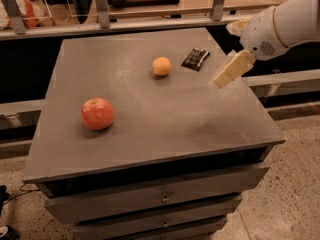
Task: Move orange near apple
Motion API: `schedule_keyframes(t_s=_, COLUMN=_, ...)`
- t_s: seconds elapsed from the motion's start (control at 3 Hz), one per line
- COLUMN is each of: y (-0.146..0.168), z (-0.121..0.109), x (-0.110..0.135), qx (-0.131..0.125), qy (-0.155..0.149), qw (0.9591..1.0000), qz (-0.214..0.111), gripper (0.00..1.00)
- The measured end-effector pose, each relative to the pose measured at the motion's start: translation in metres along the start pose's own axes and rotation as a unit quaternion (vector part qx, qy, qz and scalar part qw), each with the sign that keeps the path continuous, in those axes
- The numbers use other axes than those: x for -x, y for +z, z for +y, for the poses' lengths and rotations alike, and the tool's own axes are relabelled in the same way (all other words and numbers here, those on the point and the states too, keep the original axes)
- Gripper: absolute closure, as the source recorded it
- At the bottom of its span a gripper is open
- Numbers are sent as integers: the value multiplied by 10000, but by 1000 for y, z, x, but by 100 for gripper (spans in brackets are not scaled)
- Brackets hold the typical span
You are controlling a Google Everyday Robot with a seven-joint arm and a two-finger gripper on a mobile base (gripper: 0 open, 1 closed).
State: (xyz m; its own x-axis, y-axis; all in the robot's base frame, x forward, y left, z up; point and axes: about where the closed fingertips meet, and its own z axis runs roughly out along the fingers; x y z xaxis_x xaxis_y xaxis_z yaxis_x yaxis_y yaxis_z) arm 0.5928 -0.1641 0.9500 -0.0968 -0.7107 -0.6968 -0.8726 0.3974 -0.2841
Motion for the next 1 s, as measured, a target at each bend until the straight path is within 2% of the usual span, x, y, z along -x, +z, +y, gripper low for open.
schedule_keyframes(t_s=0.33, y=28, z=6, x=17, qx=269, qy=-73, qw=9992, qz=-302, gripper=0)
schedule_keyframes(t_s=0.67, y=66, z=9, x=34, qx=654, qy=-141, qw=9959, qz=-601, gripper=0)
schedule_keyframes(t_s=1.0, y=104, z=5, x=46, qx=921, qy=-154, qw=9928, qz=-745, gripper=0)
